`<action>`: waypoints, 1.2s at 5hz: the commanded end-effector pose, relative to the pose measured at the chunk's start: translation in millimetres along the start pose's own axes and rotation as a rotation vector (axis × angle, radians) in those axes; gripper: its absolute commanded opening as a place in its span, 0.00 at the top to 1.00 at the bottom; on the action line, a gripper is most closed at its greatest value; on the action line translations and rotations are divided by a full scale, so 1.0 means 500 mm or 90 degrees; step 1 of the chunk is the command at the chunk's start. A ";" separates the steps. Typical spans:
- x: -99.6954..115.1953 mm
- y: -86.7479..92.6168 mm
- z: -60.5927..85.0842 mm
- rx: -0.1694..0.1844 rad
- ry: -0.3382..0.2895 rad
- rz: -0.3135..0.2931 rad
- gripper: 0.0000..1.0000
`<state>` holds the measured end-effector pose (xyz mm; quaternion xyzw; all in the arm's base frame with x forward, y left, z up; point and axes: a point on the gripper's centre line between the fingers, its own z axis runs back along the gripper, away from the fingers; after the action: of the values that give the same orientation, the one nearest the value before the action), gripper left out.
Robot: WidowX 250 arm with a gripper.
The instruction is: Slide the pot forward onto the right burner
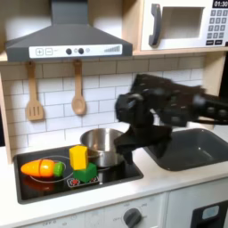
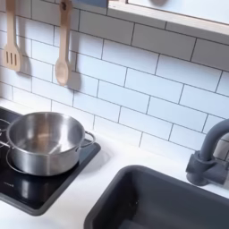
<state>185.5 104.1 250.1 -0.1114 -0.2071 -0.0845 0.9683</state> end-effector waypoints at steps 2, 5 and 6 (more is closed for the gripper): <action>-0.031 -0.002 0.022 0.098 0.056 0.023 0.00; -0.031 -0.002 0.022 0.098 0.056 0.023 0.00; -0.031 -0.002 0.022 0.098 0.056 0.023 0.00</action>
<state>167.2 108.6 253.7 -0.0354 -0.1692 -0.0556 0.9834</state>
